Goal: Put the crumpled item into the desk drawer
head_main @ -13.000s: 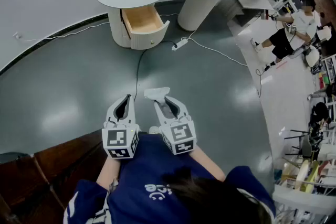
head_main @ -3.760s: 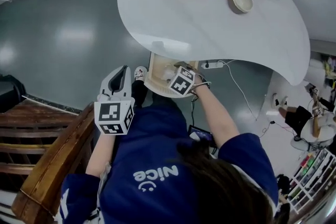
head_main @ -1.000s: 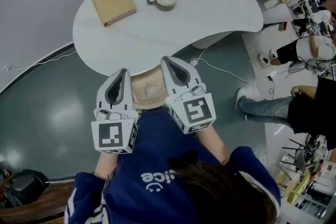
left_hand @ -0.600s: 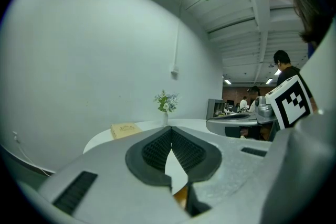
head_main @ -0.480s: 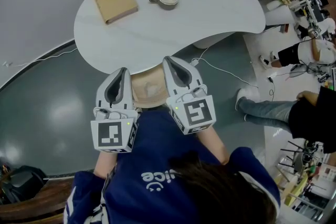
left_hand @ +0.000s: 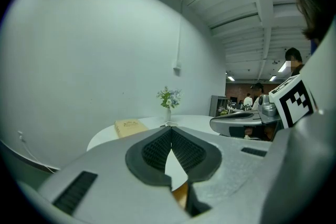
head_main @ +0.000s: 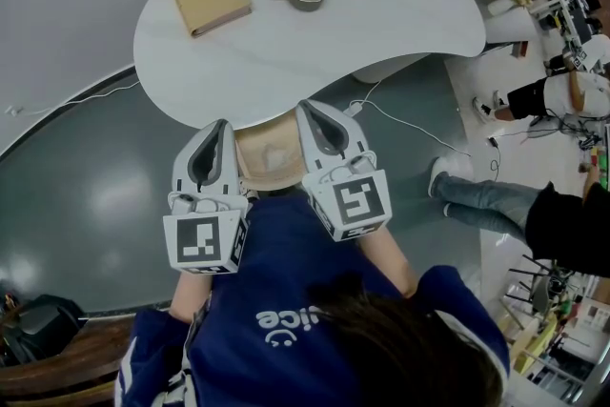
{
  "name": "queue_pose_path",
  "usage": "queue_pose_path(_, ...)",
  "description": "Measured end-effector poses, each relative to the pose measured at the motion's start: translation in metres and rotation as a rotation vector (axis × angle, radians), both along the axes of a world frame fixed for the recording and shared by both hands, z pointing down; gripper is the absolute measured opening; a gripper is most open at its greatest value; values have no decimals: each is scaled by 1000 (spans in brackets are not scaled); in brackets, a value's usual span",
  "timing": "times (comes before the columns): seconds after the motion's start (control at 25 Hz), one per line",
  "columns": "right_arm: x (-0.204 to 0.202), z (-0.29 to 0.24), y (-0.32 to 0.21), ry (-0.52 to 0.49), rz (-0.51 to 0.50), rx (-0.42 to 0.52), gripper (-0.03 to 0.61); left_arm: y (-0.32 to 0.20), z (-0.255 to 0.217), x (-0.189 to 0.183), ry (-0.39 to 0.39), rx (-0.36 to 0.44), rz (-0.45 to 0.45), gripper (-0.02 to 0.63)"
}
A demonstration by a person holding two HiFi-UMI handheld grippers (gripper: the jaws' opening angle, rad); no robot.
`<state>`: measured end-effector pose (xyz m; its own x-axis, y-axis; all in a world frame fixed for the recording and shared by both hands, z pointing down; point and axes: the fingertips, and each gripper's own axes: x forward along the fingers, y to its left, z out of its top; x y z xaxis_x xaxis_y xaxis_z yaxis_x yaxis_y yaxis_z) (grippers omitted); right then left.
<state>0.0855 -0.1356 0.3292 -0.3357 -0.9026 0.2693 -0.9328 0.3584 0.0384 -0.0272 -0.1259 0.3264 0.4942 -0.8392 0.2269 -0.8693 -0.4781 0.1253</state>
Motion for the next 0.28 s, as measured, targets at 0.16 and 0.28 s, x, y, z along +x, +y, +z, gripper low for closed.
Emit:
queue_pose_path(0.16,0,9,1,2,-31,1,6,-2,4,3,-5,-8,1,5)
queue_pose_path(0.28,4,13,-1,0,-36,-8,6,-4,5,7,-1,-9,1,5)
